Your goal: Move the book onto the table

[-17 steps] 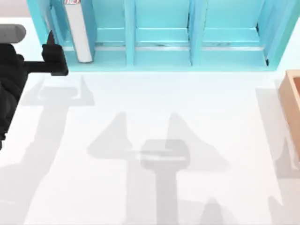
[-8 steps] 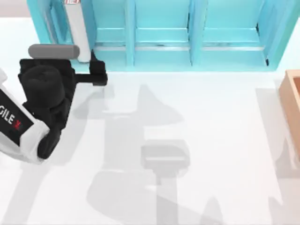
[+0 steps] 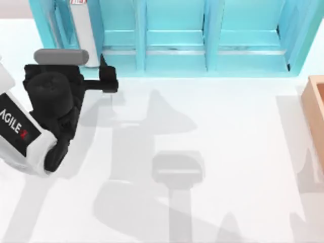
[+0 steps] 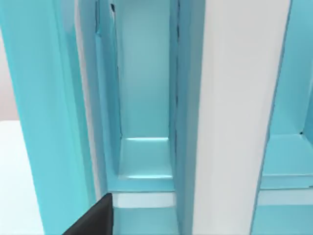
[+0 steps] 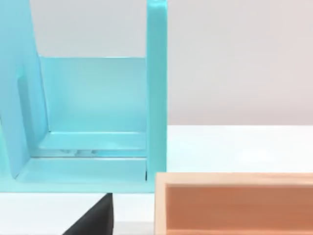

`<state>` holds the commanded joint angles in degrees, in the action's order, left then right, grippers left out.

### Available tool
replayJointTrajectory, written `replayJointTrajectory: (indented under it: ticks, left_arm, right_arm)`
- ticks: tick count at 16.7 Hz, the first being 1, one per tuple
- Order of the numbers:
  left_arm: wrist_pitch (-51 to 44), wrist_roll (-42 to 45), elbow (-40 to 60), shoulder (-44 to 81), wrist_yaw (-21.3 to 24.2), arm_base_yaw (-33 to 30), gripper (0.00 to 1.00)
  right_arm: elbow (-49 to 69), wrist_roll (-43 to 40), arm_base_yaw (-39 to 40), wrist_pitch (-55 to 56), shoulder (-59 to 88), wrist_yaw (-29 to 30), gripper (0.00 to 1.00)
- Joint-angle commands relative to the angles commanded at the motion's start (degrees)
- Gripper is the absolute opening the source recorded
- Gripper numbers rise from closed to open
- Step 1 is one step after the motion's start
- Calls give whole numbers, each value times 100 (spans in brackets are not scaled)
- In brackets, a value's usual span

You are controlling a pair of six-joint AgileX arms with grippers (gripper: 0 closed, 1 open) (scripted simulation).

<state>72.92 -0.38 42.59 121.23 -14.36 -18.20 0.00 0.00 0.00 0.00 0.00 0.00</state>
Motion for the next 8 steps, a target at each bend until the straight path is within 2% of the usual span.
replayJointTrajectory:
  ticks: [3,8]
  left_arm:
    - [-160,1,393,218,58,37,100]
    - [-790,17,1757,931,218,187,100]
  right_arm:
    - [0,0,0,0,0,0,100]
    - [0,0,0,0,0,0,100]
